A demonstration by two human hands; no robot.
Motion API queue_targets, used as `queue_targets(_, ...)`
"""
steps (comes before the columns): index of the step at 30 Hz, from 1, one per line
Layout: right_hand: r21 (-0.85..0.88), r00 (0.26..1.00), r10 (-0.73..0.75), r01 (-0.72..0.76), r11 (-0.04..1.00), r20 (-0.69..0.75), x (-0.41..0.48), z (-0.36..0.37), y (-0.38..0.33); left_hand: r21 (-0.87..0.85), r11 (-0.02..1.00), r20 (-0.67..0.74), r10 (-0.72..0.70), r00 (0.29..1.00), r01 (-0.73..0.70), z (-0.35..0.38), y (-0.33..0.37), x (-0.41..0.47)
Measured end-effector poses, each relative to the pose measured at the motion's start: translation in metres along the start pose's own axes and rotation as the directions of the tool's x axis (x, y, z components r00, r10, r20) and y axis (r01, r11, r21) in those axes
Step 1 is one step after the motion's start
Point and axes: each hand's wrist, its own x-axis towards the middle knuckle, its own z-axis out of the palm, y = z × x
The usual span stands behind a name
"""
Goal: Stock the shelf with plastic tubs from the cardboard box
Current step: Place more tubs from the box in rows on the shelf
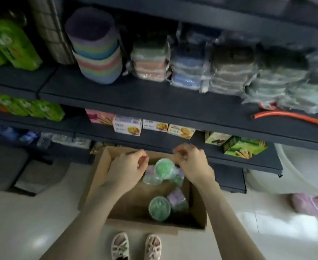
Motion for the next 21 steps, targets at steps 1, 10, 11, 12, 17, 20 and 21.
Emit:
queue_targets(1,-0.036,1.0,0.021,-0.02,0.999,0.011,-0.004,0.013,0.016,-0.014,0.999,0.031,-0.033,0.999,0.033,0.019,-0.005,-0.005)
queue_targets(10,0.028,0.922,0.316,-0.33,0.943,0.222,-0.033,0.149,0.166,-0.128,0.901,0.375,-0.343,0.861,0.414,0.201,-0.081,-0.062)
queue_targets(11,0.036,0.915,0.335,-0.351,0.936,0.225,-0.036,0.163,0.181,-0.128,0.884,0.413,-0.364,0.835,0.449,0.22,-0.089,-0.068)
queue_targets(12,0.041,0.908,0.35,-0.369,0.929,0.23,-0.039,0.177,0.197,-0.131,0.864,0.448,-0.385,0.807,0.485,0.239,-0.096,-0.074)
queue_targets(17,-0.039,0.835,0.478,-0.487,0.873,0.273,-0.046,0.236,0.265,-0.114,0.74,0.534,-0.518,0.669,0.663,0.318,-0.127,-0.091)
queue_targets(20,0.038,0.808,0.516,-0.547,0.836,0.286,-0.045,0.261,0.294,-0.022,0.677,0.545,-0.609,0.577,0.736,0.355,-0.145,-0.094)
queue_targets(21,0.08,0.799,0.527,-0.569,0.818,0.289,-0.046,0.268,0.301,0.007,0.647,0.56,-0.634,0.534,0.762,0.367,-0.15,-0.094)
